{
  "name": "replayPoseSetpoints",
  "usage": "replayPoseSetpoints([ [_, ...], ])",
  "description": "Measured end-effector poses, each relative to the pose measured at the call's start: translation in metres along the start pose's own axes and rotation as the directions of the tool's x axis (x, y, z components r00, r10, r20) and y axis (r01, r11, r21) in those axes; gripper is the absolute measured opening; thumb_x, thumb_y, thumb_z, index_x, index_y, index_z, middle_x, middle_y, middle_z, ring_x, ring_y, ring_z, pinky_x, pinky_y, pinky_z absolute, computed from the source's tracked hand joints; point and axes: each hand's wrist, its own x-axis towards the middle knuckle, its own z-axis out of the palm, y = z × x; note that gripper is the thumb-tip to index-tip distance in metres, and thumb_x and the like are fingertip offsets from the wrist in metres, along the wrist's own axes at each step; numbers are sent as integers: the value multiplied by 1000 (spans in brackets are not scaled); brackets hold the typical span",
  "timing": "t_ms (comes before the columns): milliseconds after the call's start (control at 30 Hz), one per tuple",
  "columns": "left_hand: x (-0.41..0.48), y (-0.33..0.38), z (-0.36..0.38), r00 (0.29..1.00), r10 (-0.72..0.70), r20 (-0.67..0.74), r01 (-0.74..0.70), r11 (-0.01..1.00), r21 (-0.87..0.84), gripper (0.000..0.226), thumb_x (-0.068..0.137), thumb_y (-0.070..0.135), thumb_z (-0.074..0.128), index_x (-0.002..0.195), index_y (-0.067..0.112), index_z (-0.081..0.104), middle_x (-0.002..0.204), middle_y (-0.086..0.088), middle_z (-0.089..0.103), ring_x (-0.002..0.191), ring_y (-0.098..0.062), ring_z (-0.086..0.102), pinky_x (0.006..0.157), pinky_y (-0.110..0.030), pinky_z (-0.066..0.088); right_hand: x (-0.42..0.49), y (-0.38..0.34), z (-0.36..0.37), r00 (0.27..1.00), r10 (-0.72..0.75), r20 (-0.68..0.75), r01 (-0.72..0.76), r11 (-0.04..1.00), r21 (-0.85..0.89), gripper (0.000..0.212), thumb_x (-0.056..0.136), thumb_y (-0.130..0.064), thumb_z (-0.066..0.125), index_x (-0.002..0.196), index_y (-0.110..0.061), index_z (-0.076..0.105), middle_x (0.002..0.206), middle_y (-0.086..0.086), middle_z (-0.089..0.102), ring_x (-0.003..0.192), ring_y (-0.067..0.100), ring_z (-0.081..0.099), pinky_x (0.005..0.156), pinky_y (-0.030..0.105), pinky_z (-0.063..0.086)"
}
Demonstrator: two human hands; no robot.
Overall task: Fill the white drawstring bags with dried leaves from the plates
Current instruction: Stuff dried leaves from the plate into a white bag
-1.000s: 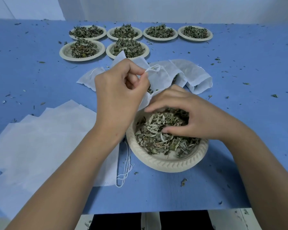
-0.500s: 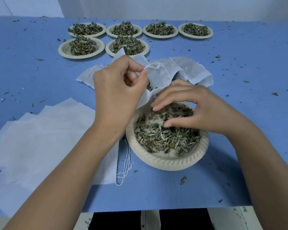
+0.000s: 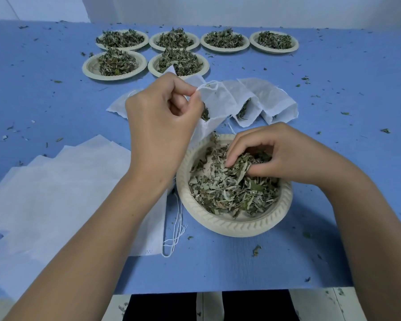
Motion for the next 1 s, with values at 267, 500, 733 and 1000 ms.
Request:
replayPoseSetpoints([
  [267,-1,-3,2,998,-21,56,22,1000,-16,13,88,10,66,77,17,63,60,-2,59,53,-7,51,58,-16,44,-3,1,-7,961,-176,-215,233,931,282,27,70,10,64,82,-13,72,86,-5,71,87,15,67,80,22,50],
  [500,-5,-3,9,980,-54,193,55,998,0,31,82,1,66,68,27,57,51,15,49,47,3,46,54,-6,35,7,-4,5,785,-162,-598,467,789,399,36,64,9,76,77,-24,75,78,-14,71,78,1,66,72,15,52],
  [733,-6,0,9,982,-34,184,47,996,-69,17,87,11,71,75,20,65,57,-3,60,47,-4,49,51,-16,42,10,-2,13,824,-71,-562,250,935,250,34,74,10,72,88,-20,67,82,1,69,78,7,66,74,19,53],
  [1000,-10,-1,13,977,-13,214,31,996,-80,11,86,8,70,78,14,66,56,6,54,51,-1,47,55,-12,39,10,1,19,749,-249,-613,307,952,-11,32,72,8,65,93,-15,68,87,-1,68,85,17,65,79,29,51],
])
